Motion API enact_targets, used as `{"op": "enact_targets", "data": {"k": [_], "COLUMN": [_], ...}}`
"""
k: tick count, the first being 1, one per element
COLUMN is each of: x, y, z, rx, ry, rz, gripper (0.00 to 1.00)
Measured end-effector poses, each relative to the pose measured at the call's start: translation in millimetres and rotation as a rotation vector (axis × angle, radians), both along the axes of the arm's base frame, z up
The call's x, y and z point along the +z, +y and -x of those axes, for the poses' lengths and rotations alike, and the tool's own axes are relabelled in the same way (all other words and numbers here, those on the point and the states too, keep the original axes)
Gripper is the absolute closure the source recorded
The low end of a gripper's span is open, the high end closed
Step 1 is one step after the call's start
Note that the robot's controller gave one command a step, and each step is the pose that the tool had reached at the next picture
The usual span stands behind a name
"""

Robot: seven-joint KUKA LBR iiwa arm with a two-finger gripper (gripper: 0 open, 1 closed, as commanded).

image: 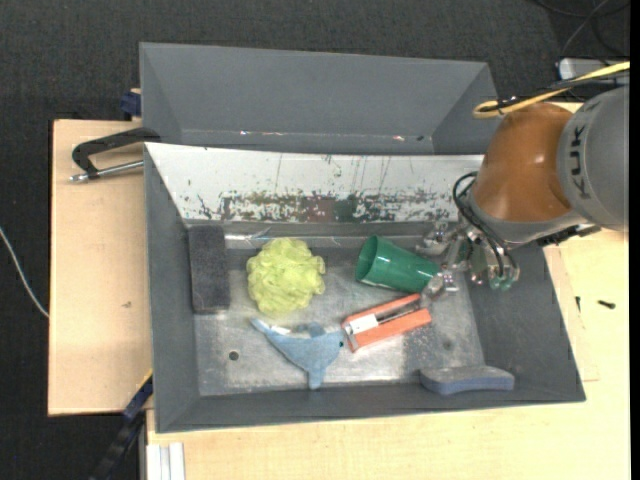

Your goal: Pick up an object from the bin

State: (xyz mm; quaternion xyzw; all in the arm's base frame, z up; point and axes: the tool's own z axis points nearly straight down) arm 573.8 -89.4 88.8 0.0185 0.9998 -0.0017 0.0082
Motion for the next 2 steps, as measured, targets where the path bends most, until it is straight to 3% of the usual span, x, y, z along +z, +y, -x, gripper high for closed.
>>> {"op": "enact_targets", "data": {"k": [1,2], "x": [-4.7,-5.5], "y": [1.7,2.0], "z": [3.3,4.0], "rx": [0.002,0.002], "ry": [0.010,0.012], "rz": [-0.003,-0.003], "gripper": [0.00,0.00]}}
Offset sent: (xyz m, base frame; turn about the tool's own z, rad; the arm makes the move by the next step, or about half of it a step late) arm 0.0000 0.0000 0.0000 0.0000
